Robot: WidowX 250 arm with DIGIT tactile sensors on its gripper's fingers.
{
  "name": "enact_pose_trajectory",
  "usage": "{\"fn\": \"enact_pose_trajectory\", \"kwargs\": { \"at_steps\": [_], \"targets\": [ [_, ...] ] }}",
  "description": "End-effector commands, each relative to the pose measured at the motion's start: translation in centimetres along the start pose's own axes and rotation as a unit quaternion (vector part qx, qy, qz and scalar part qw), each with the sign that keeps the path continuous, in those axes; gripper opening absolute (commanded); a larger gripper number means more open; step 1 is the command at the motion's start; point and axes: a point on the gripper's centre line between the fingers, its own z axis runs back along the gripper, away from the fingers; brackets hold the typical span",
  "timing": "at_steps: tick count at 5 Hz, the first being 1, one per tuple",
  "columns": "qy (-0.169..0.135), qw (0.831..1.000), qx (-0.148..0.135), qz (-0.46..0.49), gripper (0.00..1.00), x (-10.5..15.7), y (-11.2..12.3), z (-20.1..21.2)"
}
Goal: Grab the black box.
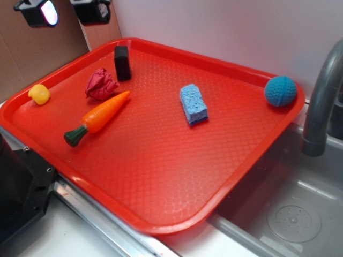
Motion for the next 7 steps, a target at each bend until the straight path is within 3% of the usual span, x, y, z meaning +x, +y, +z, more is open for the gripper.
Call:
{"fn": "enact_pose_trajectory", "kwargs": {
  "at_steps": [1,2,3,4,5,7],
  "targets": [
    [-0.012,1.000,-0.004,0.006,1.00,0.8,0.4,0.7],
    [-0.030,0.995,0.041,0.089,1.00,3.3,1.2,-2.4],
    [-0.068,0.988,0.047,0.133,1.00,7.5,0.7,-6.8],
    [-0.120,0.981,0.025,0.152,1.00,8.8,1.7,-8.6],
    [-0.095,0.978,0.028,0.182,1.00,10.6,3.1,-11.4],
    [-0.048,0.982,0.058,0.171,1.00,13.0,2.7,-15.5]
  ]
}}
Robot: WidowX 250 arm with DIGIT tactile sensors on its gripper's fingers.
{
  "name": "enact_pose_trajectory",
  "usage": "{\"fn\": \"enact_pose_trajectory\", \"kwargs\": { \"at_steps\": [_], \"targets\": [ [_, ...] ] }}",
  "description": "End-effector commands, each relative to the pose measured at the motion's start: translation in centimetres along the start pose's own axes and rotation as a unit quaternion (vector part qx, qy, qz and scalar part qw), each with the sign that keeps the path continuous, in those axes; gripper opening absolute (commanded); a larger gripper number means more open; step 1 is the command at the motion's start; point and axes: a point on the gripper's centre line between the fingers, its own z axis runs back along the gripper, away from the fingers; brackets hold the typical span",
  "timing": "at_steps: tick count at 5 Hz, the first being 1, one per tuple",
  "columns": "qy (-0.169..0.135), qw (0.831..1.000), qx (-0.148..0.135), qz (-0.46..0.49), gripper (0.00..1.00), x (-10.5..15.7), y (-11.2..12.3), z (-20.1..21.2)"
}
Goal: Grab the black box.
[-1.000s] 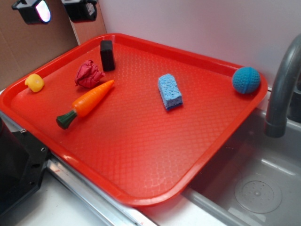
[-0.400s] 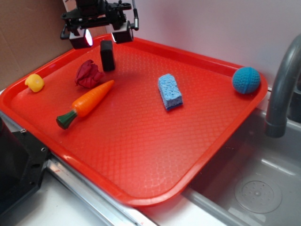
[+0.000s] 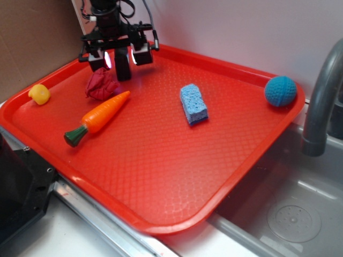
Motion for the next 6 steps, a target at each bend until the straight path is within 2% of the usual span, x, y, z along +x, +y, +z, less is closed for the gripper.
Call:
{"fn": "enact_pose_trajectory", "kwargs": {
  "at_steps": [1,2,3,4,5,6],
  "targets": [
    [-0.002,1.000,-0.009,-0.009,0.00,1.5,-0.8,0.5],
    [0.051,0.990,-0.035,-0.129,0.00,-1.9,-1.7,5.3],
    [0.064,0.971,-0.030,-0.227,0.00,-5.4,-1.6,11.1],
    [0.041,0.946,-0.059,-0.317,0.00,-7.9,-1.6,16.6],
    [0.023,0.923,-0.053,-0.379,0.00,-9.4,-2.4,21.0],
    [0.027,0.921,-0.032,-0.388,0.00,-9.8,-3.1,20.7]
  ]
}}
